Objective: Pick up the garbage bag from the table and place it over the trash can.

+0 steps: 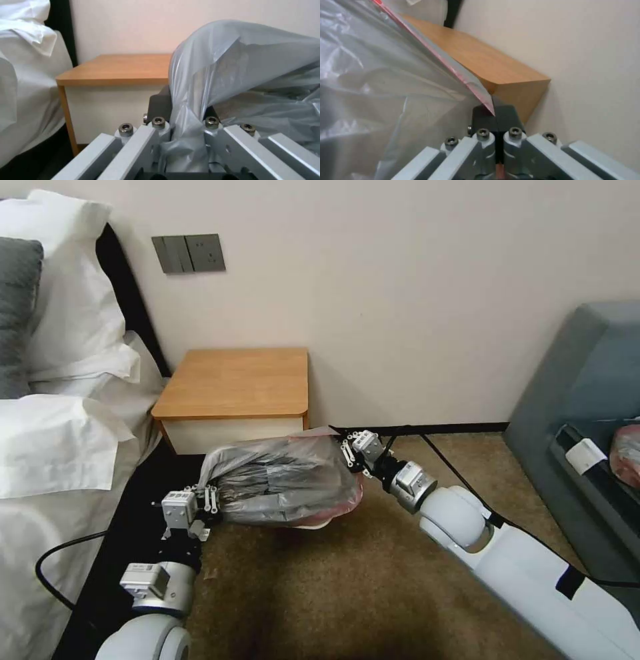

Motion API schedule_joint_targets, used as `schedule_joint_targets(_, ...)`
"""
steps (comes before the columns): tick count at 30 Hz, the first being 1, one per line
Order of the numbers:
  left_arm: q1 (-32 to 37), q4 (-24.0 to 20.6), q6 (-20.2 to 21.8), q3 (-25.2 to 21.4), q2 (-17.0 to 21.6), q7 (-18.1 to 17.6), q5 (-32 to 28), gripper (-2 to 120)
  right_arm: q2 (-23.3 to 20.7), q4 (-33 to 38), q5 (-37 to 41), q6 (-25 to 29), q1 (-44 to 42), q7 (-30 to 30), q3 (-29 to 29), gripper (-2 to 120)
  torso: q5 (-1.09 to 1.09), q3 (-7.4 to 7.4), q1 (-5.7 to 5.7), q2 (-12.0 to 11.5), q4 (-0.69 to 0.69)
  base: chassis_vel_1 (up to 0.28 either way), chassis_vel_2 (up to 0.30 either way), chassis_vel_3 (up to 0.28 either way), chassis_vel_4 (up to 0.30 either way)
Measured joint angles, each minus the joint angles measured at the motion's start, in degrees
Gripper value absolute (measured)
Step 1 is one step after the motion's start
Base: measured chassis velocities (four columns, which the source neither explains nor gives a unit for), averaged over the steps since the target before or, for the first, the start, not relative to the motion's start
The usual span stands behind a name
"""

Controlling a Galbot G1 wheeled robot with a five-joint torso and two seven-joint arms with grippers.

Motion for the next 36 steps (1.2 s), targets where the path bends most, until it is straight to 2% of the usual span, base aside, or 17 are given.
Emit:
schedule_joint_targets(4,-0.1,0.0,0.0,0.0,-0.1,-0.3,-0.2,5,-0.1,0.4,0.9,0.0,-0.3,-0.3,0.0,0,0.00,0.00,0.00,0.0,0.00,0.000,0.000,0.000,0.000)
schedule_joint_targets(6,-0.2,0.0,0.4,-0.1,-0.1,-0.9,-1.7,5,-0.6,1.1,2.3,0.0,-0.7,-1.7,0.2,14,0.00,0.00,0.00,0.0,0.01,0.000,0.000,0.000,0.000)
schedule_joint_targets(7,-0.2,0.0,0.4,-0.1,-0.1,-0.9,-1.7,5,-0.6,1.1,2.3,0.0,-0.7,-1.7,0.2,14,0.00,0.00,0.00,0.0,0.01,0.000,0.000,0.000,0.000)
schedule_joint_targets(10,-0.5,-0.1,0.9,-0.5,-0.2,-1.1,-2.8,5,-1.1,1.2,2.8,0.5,-0.8,-2.8,0.6,24,0.00,0.00,0.00,0.0,0.00,0.000,0.000,0.000,0.000)
schedule_joint_targets(12,-0.8,-0.2,1.5,-0.9,-0.2,-1.3,-3.9,5,-1.7,1.3,3.2,0.9,-1.0,-3.4,1.2,35,-0.01,0.00,0.00,0.0,0.00,0.000,0.000,0.000,0.000)
schedule_joint_targets(13,-0.8,-0.2,1.5,-0.9,-0.2,-1.3,-3.9,5,-1.7,1.3,3.2,0.9,-1.0,-3.4,1.2,35,-0.01,0.00,0.00,0.0,0.00,0.000,0.000,0.000,0.000)
schedule_joint_targets(16,-1.5,-0.2,2.9,-1.3,-0.5,-2.1,-6.0,5,-2.3,1.6,3.3,1.7,-2.2,-3.9,2.7,50,0.00,0.00,0.00,0.0,0.00,0.000,0.000,0.000,0.000)
schedule_joint_targets(19,-1.6,-0.3,3.4,-1.4,-0.7,-2.3,-6.7,5,-2.4,1.8,3.3,1.9,-2.6,-3.9,3.3,56,0.00,0.00,0.00,0.0,0.01,0.000,0.000,0.000,0.000)
schedule_joint_targets(20,-1.7,-0.2,3.8,-1.5,-1.0,-2.6,-7.3,5,-2.3,2.0,3.3,2.1,-3.3,-3.6,4.2,65,0.00,0.00,0.00,0.0,0.01,0.000,0.000,0.000,0.000)
schedule_joint_targets(22,-1.8,-0.1,3.9,-1.6,-1.1,-2.7,-7.5,5,-2.3,2.3,3.2,2.2,-3.6,-3.3,4.6,68,0.00,0.00,0.00,0.0,0.00,0.000,0.000,0.000,0.000)
schedule_joint_targets(25,-1.9,0.4,4.2,-2.1,-1.5,-3.0,-7.9,5,-1.6,4.1,2.8,2.3,-5.0,-1.6,6.9,83,0.00,0.00,0.00,0.0,0.00,0.000,0.000,0.000,0.000)
schedule_joint_targets(26,-1.9,0.4,4.2,-2.1,-1.5,-3.0,-7.9,5,-1.6,4.1,2.8,2.3,-5.0,-1.6,6.9,83,0.00,0.00,0.00,0.0,0.00,0.000,0.000,0.000,0.000)
schedule_joint_targets(28,-1.9,0.8,4.4,-2.4,-1.6,-3.1,-7.9,5,-1.1,5.6,2.7,2.2,-5.9,-0.1,8.2,92,0.00,0.00,0.00,0.0,0.00,0.000,0.000,0.000,0.000)
schedule_joint_targets(32,-1.9,1.5,4.6,-3.1,-1.8,-3.4,-8.1,5,0.5,8.4,2.2,1.3,-7.5,3.4,10.2,100,-0.01,0.00,0.00,0.0,0.00,0.000,0.000,0.000,0.000)
schedule_joint_targets(36,-2.1,1.8,5.4,-3.5,-2.1,-4.0,-8.8,5,2.8,11.5,4.6,-0.7,-10.1,7.2,11.7,100,-0.01,0.00,0.00,0.0,0.00,0.000,0.000,0.000,0.000)
